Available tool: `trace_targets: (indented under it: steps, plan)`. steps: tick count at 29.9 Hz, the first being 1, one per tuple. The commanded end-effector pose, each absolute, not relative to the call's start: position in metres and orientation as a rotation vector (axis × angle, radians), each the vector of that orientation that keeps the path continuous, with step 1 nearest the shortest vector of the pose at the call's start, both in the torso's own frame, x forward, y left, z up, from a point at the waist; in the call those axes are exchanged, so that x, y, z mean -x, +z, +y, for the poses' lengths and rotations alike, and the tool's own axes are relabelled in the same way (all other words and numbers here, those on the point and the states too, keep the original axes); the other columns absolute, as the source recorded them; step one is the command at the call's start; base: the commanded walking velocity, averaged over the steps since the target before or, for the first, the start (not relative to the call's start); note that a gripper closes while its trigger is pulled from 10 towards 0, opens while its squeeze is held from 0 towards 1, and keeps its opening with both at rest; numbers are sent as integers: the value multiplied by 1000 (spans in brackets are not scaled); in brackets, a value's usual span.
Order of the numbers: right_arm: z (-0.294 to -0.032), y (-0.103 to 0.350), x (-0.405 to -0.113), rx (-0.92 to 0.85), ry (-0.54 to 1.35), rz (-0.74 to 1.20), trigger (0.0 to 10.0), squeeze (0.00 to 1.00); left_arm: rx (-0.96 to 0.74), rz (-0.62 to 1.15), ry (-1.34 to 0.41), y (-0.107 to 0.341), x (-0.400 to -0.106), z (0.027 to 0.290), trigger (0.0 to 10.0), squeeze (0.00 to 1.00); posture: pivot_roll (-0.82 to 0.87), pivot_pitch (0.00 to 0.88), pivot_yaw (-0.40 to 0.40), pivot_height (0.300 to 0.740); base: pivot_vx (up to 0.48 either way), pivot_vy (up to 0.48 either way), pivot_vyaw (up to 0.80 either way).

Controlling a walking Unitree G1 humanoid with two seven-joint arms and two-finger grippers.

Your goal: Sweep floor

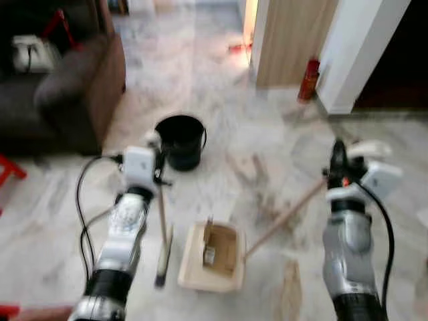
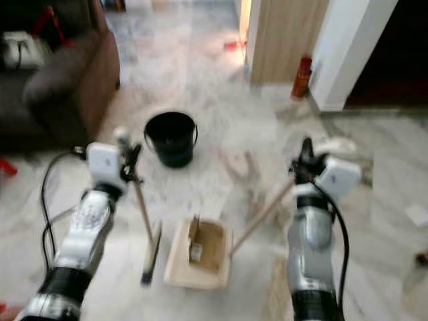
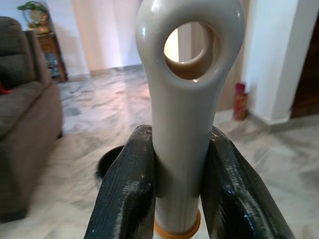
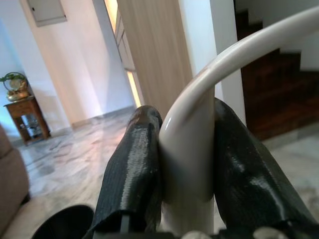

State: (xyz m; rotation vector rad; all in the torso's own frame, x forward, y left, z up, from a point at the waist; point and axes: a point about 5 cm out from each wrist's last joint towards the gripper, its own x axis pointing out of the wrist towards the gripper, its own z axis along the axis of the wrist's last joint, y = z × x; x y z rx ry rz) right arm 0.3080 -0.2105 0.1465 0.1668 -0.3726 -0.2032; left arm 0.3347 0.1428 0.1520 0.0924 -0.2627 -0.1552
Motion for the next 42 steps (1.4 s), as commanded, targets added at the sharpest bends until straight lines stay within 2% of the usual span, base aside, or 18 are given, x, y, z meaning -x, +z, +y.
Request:
trace_targets:
  steps: [1, 19, 25, 42]
  plan:
    - [-206, 159, -310, -166, -181, -428, 10000, 0, -112, -321, -143, 167, -336, 148, 10000, 0, 108, 80, -11, 740, 255, 0, 0]
    - [-203, 160, -309, -139, -153, -431, 10000, 0, -110, -323, -148, 168, -337, 146, 10000, 0, 105, 77, -7, 740, 255, 0, 0]
    - [-199, 162, -309, -131, -134, -437, 10000, 0, -110, -325, -153, 167, -336, 144, 10000, 0, 102, 57, -4, 740, 255, 0, 685]
    - [-195, 162, -310, -164, -118, -441, 10000, 0, -109, -327, -162, 167, -335, 144, 10000, 0, 113, 45, -6, 740, 256, 0, 0]
